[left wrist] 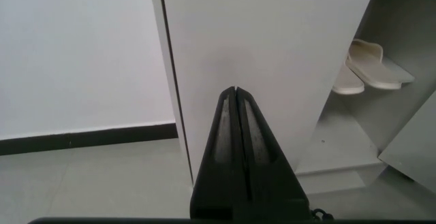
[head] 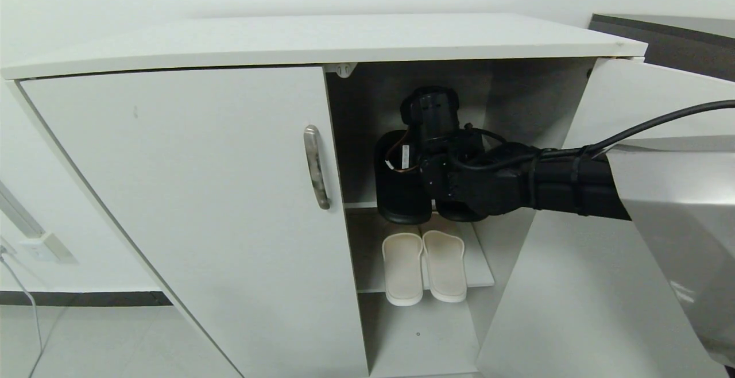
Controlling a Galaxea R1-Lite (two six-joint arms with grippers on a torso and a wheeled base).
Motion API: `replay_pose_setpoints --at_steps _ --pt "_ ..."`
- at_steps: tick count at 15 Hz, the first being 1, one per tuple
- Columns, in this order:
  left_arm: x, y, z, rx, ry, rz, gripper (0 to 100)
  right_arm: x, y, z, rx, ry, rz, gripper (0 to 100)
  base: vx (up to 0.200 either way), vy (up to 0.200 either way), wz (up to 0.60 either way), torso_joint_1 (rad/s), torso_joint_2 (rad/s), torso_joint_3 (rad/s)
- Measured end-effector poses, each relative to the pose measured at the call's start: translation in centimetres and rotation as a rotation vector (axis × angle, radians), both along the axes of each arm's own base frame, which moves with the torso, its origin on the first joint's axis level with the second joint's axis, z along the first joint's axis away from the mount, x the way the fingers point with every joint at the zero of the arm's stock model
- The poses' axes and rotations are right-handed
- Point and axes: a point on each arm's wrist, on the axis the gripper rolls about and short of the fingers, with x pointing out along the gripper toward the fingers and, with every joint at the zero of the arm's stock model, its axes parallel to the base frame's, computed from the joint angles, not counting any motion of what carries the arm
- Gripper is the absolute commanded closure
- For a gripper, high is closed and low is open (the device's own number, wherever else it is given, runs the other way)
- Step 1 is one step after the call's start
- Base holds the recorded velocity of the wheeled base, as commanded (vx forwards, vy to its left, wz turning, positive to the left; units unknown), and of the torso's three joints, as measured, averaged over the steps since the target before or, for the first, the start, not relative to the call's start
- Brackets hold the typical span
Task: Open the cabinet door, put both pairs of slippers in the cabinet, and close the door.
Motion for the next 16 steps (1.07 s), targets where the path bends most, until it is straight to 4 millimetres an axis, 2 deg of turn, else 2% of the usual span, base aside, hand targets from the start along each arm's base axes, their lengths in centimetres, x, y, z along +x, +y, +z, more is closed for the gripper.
replay_pose_setpoints --at_steps 1,5,7,12,16 --pt "0.0 0.0 0.0 0.0 0.0 0.0 100 0.1 0.1 -0.1 -0.003 0.0 0.001 0 0.0 0.0 0.0 0.0 0.0 0.0" --pt "0.0 0.0 0.0 0.0 0.0 0.0 100 0.0 0.0 -0.2 -0.01 0.004 -0.004 0 0.0 0.0 0.0 0.0 0.0 0.0" --pt "0.0 0.0 0.0 0.0 0.0 0.0 100 -0.7 0.0 0.0 -0.013 0.01 0.006 0 0.0 0.0 0.0 0.0 0.0 0.0" --pt "0.0 0.0 0.0 -0.001 0.0 0.0 100 -4.9 0.1 0.4 -0.026 0.041 0.054 0 0.0 0.0 0.0 0.0 0.0 0.0" --pt "0.0 0.0 0.0 -0.001 0.0 0.0 100 -9.3 -1.2 0.9 -0.017 0.04 0.111 0 0.0 0.0 0.0 0.0 0.0 0.0"
